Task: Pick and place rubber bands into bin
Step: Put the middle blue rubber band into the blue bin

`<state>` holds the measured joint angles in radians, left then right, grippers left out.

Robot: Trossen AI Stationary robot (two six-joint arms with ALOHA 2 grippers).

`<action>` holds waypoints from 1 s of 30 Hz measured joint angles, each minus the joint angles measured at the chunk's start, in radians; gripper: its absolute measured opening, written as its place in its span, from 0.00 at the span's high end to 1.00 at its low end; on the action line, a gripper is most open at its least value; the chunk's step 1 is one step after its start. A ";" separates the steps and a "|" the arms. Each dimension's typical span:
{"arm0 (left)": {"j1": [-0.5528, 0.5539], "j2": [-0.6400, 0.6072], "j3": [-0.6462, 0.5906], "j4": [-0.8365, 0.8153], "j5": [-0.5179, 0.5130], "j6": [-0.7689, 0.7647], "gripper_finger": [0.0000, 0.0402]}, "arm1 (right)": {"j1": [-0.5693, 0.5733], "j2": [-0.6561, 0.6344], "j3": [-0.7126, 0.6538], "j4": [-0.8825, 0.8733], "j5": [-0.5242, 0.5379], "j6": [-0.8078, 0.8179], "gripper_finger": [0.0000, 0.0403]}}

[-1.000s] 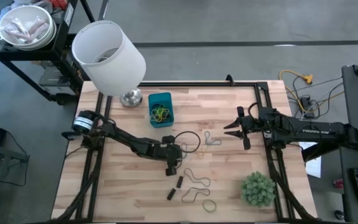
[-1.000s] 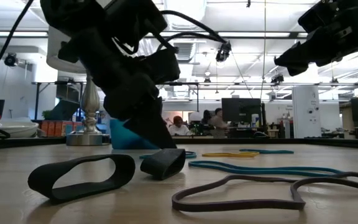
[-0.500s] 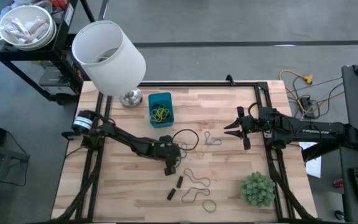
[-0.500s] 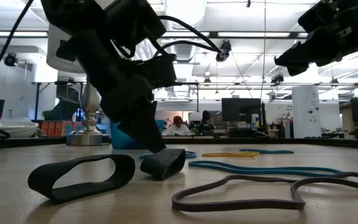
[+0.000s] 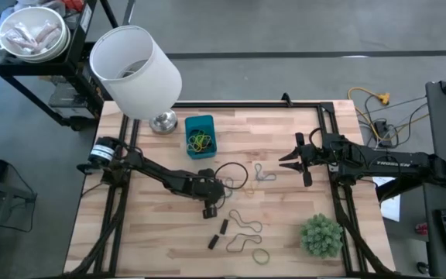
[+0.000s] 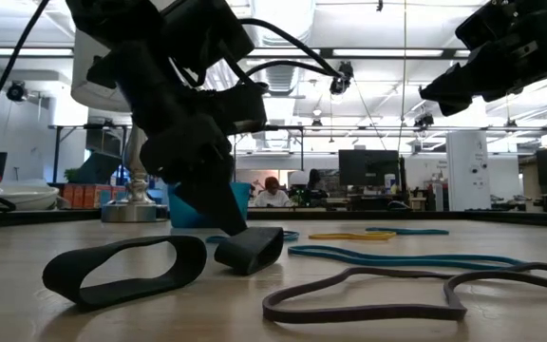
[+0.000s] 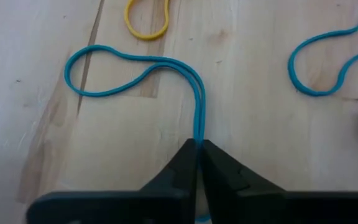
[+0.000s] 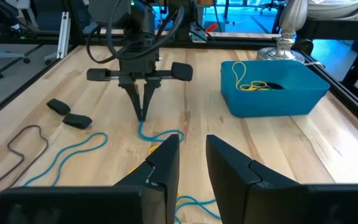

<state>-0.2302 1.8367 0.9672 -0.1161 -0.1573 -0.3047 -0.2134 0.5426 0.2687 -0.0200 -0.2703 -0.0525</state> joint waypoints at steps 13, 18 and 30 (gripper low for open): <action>-0.056 -0.090 0.024 -0.178 -0.267 -0.005 1.00 | 0.000 0.000 0.000 -0.002 0.000 -0.003 0.82; -0.087 -0.132 0.025 -0.183 -0.378 -0.003 1.00 | 0.000 0.000 0.000 -0.002 0.000 -0.003 0.83; -0.106 -0.215 0.028 -0.209 -0.503 0.027 1.00 | 0.000 0.001 0.000 -0.001 0.001 -0.002 0.82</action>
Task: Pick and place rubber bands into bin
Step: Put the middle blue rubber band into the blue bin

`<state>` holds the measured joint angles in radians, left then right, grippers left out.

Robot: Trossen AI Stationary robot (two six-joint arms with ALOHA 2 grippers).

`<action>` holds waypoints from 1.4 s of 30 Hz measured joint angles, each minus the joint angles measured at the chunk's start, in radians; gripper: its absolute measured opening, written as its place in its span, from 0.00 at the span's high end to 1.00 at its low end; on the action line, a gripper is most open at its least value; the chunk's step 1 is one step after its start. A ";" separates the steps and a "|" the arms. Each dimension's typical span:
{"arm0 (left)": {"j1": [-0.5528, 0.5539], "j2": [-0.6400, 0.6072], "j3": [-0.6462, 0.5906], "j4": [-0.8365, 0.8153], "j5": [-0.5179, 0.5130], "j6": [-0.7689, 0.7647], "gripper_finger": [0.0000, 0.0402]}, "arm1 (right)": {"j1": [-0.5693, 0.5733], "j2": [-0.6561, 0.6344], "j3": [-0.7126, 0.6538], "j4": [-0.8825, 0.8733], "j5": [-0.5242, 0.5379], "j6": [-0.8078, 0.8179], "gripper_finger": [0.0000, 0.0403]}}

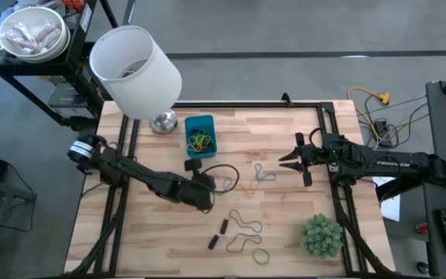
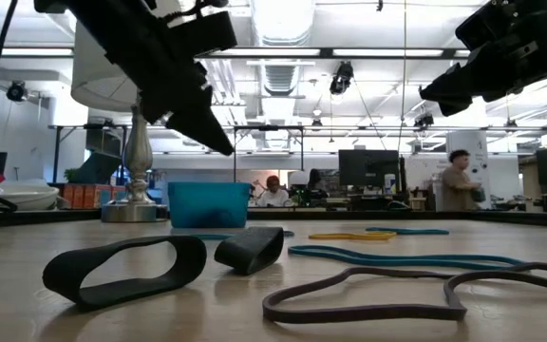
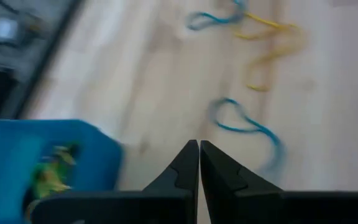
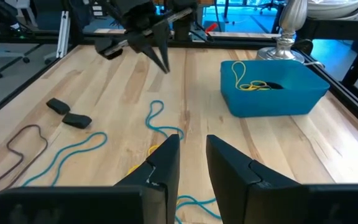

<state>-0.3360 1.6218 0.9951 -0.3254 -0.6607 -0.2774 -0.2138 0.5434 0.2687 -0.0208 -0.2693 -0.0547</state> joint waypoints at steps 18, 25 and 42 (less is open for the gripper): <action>0.122 0.024 0.010 -0.007 0.493 0.109 0.98 | 0.000 0.000 0.000 0.003 0.000 0.000 0.83; 0.159 0.028 0.035 -0.007 0.562 0.164 0.80 | 0.000 0.000 0.000 0.004 0.000 -0.001 0.84; 0.209 0.201 0.119 -0.062 0.607 0.140 0.58 | 0.000 0.001 -0.001 0.003 0.000 -0.002 0.83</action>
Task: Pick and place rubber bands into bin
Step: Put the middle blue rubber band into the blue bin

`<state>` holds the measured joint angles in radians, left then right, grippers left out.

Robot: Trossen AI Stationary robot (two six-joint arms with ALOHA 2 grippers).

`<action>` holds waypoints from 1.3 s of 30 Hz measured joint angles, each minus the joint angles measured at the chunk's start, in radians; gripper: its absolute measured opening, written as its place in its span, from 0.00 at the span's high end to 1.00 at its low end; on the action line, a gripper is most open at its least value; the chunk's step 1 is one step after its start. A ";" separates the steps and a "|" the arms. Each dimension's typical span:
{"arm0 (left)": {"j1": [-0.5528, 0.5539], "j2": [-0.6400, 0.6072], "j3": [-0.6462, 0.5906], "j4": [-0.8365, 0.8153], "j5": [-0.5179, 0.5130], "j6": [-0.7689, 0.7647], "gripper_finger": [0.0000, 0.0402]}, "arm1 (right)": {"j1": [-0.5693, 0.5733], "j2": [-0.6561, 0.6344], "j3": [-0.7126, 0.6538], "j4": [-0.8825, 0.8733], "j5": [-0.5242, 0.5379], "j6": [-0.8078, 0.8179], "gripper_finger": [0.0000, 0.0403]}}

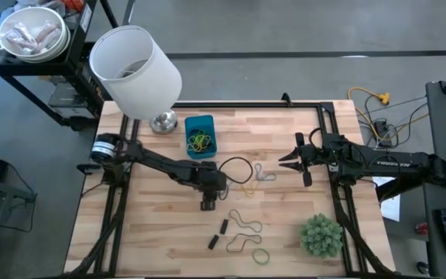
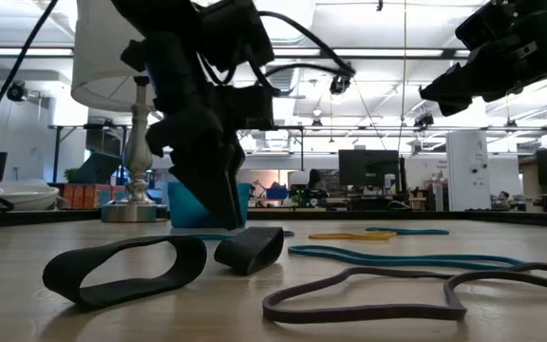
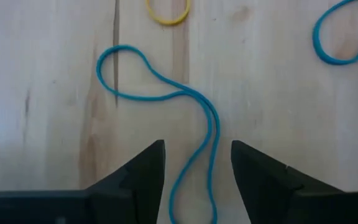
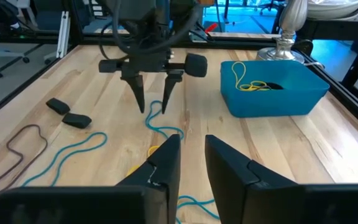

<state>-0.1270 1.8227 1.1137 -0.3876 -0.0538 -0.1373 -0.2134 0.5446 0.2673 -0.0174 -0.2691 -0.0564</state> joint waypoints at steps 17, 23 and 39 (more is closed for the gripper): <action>0.028 0.155 0.161 -0.196 0.069 -0.038 0.64 | 0.000 0.003 -0.002 -0.001 0.000 0.000 0.84; 0.030 0.162 0.189 -0.229 0.066 -0.042 0.81 | 0.000 0.003 -0.002 -0.002 0.000 0.000 0.84; 0.028 0.165 0.192 -0.270 0.115 -0.039 1.00 | 0.000 0.003 -0.002 -0.002 0.000 0.001 0.84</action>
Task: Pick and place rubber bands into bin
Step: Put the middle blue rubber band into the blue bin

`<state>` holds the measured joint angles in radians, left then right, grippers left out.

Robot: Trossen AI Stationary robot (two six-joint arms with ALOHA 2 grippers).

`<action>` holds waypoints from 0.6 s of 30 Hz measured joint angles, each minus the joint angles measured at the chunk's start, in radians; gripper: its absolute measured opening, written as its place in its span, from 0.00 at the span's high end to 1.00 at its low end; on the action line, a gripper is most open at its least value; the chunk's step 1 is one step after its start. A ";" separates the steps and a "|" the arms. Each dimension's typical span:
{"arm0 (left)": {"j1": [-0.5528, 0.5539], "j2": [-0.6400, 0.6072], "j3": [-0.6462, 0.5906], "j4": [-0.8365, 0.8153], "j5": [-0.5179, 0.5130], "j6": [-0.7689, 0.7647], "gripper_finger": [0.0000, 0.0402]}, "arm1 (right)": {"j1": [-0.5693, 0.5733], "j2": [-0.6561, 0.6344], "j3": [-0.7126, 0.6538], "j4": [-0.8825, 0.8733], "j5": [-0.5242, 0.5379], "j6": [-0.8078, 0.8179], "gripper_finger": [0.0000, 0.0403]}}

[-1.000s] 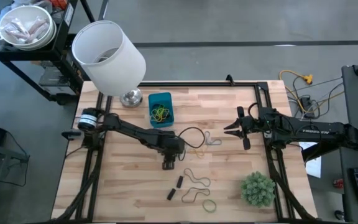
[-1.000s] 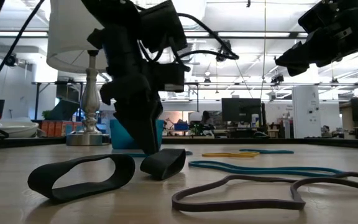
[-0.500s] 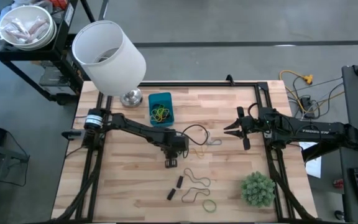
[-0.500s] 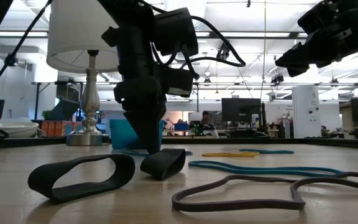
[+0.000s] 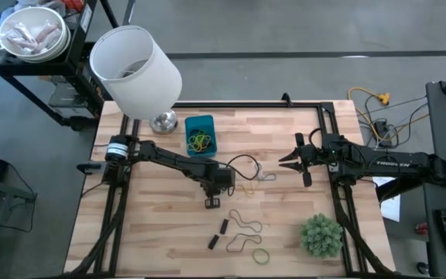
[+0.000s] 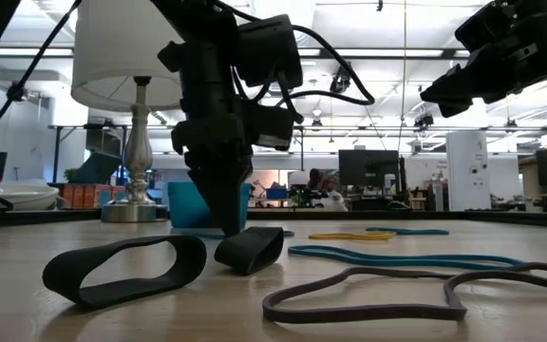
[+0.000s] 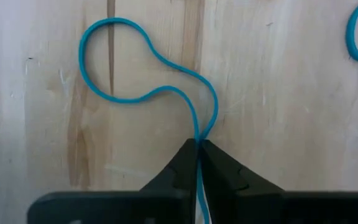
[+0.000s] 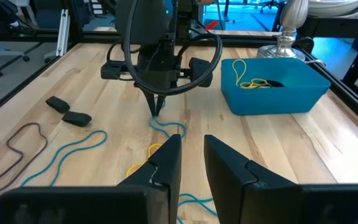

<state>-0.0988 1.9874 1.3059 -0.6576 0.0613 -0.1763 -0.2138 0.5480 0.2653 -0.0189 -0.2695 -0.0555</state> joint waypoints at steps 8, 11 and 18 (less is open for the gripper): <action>-0.010 0.000 -0.002 -0.012 0.017 0.003 1.00 | 0.000 0.000 0.000 0.000 0.000 0.000 0.84; -0.015 0.000 -0.006 -0.014 0.018 0.043 1.00 | 0.000 0.000 0.000 -0.001 0.000 0.000 0.84; -0.036 -0.014 -0.006 -0.077 -0.016 0.087 1.00 | 0.000 0.000 0.000 -0.001 0.000 0.001 0.84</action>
<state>-0.1345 1.9734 1.3003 -0.7345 0.0455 -0.0891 -0.2138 0.5480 0.2653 -0.0196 -0.2694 -0.0549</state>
